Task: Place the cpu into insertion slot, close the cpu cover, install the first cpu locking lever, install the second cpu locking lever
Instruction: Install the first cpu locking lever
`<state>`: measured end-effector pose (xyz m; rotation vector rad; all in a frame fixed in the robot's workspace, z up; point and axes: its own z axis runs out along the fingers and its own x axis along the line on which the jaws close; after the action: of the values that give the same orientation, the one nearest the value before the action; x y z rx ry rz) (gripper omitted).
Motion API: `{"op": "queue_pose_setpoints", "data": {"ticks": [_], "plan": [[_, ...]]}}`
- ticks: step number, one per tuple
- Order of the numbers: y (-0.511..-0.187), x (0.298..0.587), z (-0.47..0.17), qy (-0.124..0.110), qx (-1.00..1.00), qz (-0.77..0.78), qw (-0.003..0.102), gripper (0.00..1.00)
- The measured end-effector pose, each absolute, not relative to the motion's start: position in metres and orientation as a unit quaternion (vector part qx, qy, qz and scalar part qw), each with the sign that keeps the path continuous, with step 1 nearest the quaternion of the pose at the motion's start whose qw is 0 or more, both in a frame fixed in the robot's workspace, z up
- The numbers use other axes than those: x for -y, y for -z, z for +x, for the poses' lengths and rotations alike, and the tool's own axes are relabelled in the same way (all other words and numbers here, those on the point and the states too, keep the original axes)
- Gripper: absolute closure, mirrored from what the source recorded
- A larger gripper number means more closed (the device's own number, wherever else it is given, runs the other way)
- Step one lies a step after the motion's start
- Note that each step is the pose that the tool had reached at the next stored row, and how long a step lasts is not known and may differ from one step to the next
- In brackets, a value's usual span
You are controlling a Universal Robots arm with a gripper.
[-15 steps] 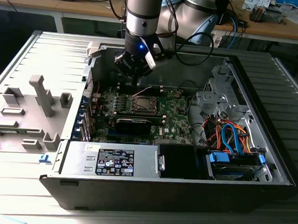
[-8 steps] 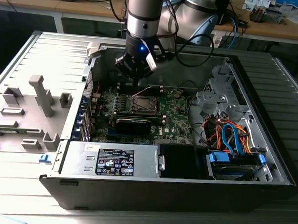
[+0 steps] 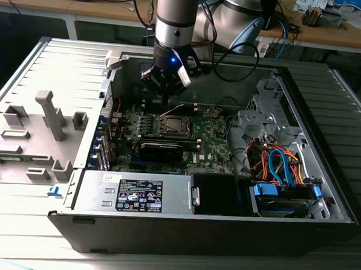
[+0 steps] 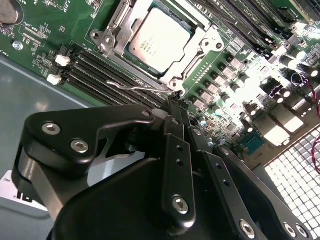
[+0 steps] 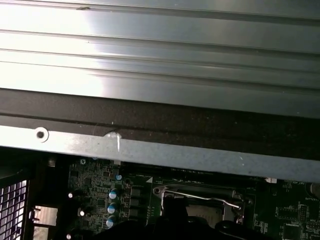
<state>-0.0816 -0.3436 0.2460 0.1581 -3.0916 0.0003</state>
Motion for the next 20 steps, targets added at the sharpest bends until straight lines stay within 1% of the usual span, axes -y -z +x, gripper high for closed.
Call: {"op": "queue_pose_setpoints", "data": {"ticks": [20], "plan": [[-0.2420, 0.3436, -0.0739, 0.000, 0.998, 0.051, 0.023, 0.89]]}}
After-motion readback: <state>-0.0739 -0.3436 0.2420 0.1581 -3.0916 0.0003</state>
